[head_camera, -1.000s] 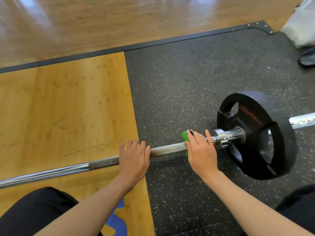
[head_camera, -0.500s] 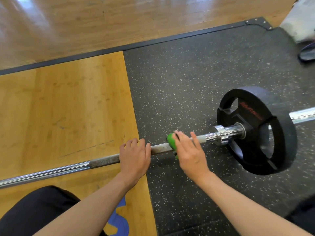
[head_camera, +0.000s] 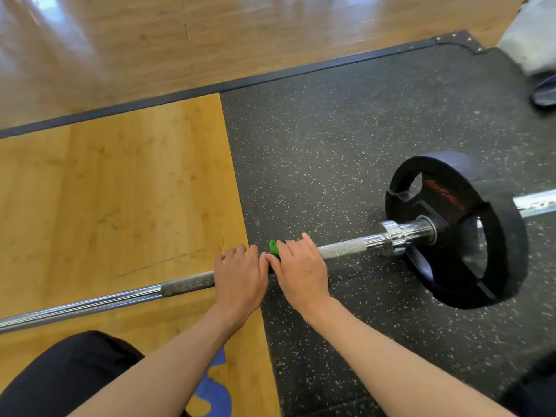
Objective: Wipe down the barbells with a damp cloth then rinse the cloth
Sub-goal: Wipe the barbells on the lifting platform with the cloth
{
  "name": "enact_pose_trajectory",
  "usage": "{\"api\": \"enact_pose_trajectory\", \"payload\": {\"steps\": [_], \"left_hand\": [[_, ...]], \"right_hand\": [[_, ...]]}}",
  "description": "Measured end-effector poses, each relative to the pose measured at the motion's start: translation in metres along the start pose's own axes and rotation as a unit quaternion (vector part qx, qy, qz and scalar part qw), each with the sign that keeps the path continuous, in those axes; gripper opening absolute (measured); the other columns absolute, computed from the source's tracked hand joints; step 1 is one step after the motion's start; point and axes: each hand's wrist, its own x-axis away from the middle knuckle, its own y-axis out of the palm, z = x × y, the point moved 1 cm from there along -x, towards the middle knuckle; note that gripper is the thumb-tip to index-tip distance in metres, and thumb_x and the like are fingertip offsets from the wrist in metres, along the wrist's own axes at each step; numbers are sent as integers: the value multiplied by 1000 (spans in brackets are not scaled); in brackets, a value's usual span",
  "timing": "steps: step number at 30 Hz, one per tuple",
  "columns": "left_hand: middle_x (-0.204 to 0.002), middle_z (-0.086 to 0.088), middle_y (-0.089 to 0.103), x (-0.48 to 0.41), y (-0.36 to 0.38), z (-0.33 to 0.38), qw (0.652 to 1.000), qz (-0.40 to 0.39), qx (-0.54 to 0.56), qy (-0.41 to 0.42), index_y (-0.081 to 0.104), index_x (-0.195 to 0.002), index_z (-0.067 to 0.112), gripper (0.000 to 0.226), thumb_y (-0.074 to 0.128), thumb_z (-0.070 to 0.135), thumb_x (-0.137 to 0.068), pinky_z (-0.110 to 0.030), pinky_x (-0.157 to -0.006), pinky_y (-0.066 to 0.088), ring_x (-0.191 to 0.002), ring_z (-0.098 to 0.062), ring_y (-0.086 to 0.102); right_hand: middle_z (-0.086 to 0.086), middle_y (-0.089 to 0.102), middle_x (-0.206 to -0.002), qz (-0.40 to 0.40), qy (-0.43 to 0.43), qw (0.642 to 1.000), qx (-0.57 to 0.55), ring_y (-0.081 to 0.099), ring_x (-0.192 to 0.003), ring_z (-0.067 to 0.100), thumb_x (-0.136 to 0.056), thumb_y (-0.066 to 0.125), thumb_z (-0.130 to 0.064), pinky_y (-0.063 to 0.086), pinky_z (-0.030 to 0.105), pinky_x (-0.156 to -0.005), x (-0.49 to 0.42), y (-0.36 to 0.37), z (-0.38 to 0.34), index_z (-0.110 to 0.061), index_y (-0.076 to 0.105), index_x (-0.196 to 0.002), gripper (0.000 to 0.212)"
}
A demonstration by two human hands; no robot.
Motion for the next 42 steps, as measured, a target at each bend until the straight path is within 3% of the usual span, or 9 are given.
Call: {"api": "enact_pose_trajectory", "payload": {"steps": [4, 8, 11, 22, 25, 28, 31, 37, 42], "left_hand": [[-82, -5, 60, 1, 1, 1, 1000, 1, -6, -6, 58, -83, 21, 37, 28, 34, -100, -40, -66, 36, -77, -31, 54], [-80, -6, 59, 1, 0, 1, 1000, 14, -5, -2, 57, -79, 20, 32, 33, 31, -98, -39, -64, 36, -75, -31, 53], [-85, -6, 59, 1, 0, 0, 1000, -10, -16, 13, 56, -84, 21, 38, 23, 32, -99, -39, -66, 34, -80, -31, 54], [-99, -1, 56, -10, -4, 27, 992, -16, -17, 122, 54, -105, 24, 43, 13, 36, -105, -43, -79, 37, -91, -27, 50], [-96, -4, 57, -9, -3, 28, 990, 8, -16, 142, 55, -106, 24, 18, 39, 33, -103, -42, -76, 42, -87, -29, 53], [-103, -5, 61, -11, -2, 28, 993, -36, -15, 113, 57, -111, 23, 38, 27, 45, -104, -43, -81, 43, -94, -28, 57], [-101, -3, 63, -12, -6, 28, 994, -45, -4, 97, 60, -106, 24, 60, 7, 53, -103, -42, -80, 45, -91, -27, 60], [-98, -1, 60, -11, -7, 26, 992, -47, -6, 117, 56, -106, 27, 75, -14, 51, -97, -41, -77, 41, -87, -26, 56], [-101, 0, 58, -10, -5, 25, 989, -51, -29, 135, 53, -114, 29, 34, 24, 41, -103, -39, -78, 40, -90, -24, 55]], "right_hand": [[-4, 66, -81, -28, -62, 997, 46, 61, -74, 18, -107, 39, -39, 40, 43, -115, 3, -11, 36, -19, 68, -96, 37], [0, 69, -72, -138, 58, 984, 96, 65, -71, 21, -104, 39, -33, 26, 43, -123, -25, -22, 13, -20, 65, -73, 43], [1, 74, -86, -217, 101, 968, 80, 69, -88, 21, -107, 33, -43, 16, 41, -124, -38, -14, -14, -20, 71, -86, 49], [-7, 67, -77, -70, 101, 990, 71, 61, -75, 15, -106, 42, -30, 27, 38, -121, -9, -47, 113, -22, 74, -90, 37], [-5, 66, -75, -53, 160, 983, 77, 61, -75, 17, -102, 52, -21, 32, 42, -120, -17, -44, 93, -20, 71, -85, 26], [-1, 74, -95, -36, 107, 994, 9, 68, -89, 17, -99, 58, -17, 37, 46, -118, -8, -27, 52, -14, 74, -107, 18], [5, 69, -118, -32, 28, 999, -7, 64, -113, 21, -93, 65, -5, 35, 45, -120, 6, -26, 54, -7, 57, -140, 48], [21, 42, -153, -117, 154, 980, 35, 34, -146, 32, -91, 56, 7, 2, 37, -126, -10, -52, 104, -3, 55, -139, 49], [13, 28, -164, -151, 188, 969, -55, 20, -154, 29, -94, 56, 8, 18, 38, -125, -18, -58, 111, -5, 40, -152, 62]]}}
